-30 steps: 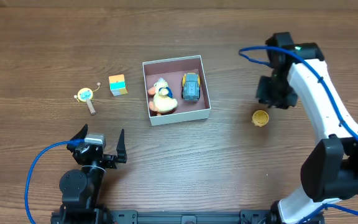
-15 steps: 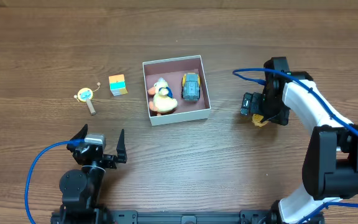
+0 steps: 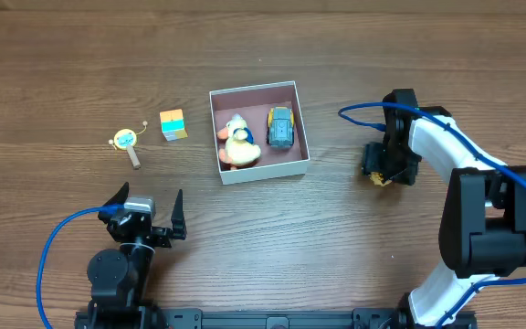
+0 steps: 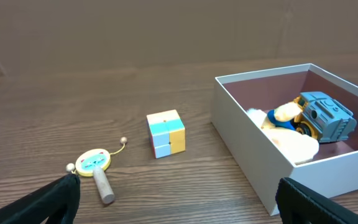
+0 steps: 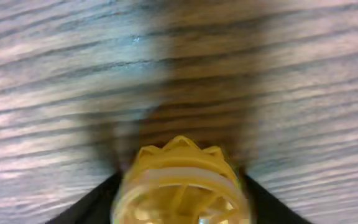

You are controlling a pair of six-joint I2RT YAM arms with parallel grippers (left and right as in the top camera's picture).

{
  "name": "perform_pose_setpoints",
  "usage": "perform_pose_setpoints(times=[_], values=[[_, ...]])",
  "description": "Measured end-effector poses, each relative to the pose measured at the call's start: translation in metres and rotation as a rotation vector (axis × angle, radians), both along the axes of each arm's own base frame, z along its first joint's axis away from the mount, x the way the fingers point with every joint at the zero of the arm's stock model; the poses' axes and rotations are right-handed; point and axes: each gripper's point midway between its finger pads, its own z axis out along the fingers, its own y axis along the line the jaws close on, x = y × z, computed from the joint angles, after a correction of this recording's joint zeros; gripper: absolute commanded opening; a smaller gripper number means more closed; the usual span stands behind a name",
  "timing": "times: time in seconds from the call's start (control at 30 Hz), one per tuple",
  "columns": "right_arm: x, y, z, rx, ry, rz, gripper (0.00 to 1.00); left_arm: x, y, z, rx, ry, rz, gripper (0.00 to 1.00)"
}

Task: Pack container
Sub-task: 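Carry the gear toy into the box and release it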

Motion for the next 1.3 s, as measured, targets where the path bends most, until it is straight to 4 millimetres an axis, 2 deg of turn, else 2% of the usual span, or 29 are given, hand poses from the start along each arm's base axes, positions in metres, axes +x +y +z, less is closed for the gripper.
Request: perform_pose_setpoints(times=[0.03, 0.07, 0.23, 0.3, 0.47, 0.53, 0.6, 0.73, 0.83, 0.97, 1.03, 1.17, 1.23, 1.3], values=[[0.001, 0.0, 0.0, 0.001, -0.003, -0.004, 0.28, 0.0, 0.0, 0.0, 0.0, 0.0, 0.0, 1.0], [0.001, 0.0, 0.0, 0.002, -0.003, -0.003, 0.24, 0.0, 0.0, 0.0, 0.0, 0.0, 0.0, 1.0], [-0.014, -0.001, 0.009, -0.003, 0.102, -0.003, 0.23, 0.0, 0.0, 0.0, 0.0, 0.0, 0.0, 1.0], [-0.003, 0.001, 0.029, 0.004, 0.101, -0.005, 0.23, 0.0, 0.0, 0.0, 0.0, 0.0, 0.0, 1.0], [0.05, 0.017, 0.118, 0.035, -0.046, 0.019, 0.24, 0.0, 0.0, 0.0, 0.0, 0.0, 0.0, 1.0], [0.07, 0.045, 0.152, 0.09, -0.145, 0.071, 0.24, 0.0, 0.0, 0.0, 0.0, -0.001, 0.0, 1.0], [0.075, 0.079, 0.165, 0.133, -0.192, 0.13, 0.26, 0.0, 0.0, 0.0, 0.0, 0.0, 0.0, 1.0], [0.065, 0.174, 0.171, 0.208, -0.265, 0.309, 0.27, 0.0, 0.0, 0.0, 0.0, -0.001, 0.0, 1.0], [0.047, 0.228, 0.175, 0.251, -0.293, 0.423, 0.3, 0.0, 0.0, 0.0, 0.0, -0.001, 0.0, 1.0], [0.039, 0.251, 0.173, 0.264, -0.304, 0.458, 0.32, 0.0, 0.0, 0.0, 0.0, 0.0, 0.0, 1.0], [0.038, 0.258, 0.16, 0.256, -0.281, 0.468, 0.32, 0.0, 0.0, 0.0, 0.0, 0.0, 0.0, 1.0], [0.042, 0.261, 0.107, 0.205, -0.175, 0.461, 0.39, 0.0, 0.0, 0.0, 0.0, 0.0, 0.0, 1.0], [0.042, 0.261, 0.101, 0.199, -0.165, 0.46, 0.42, 0.0, 0.0, 0.0, 0.0, -0.001, 0.0, 1.0], [0.042, 0.261, 0.102, 0.2, -0.166, 0.458, 0.52, 0.0, 0.0, 0.0, 0.0, 0.0, 0.0, 1.0]])
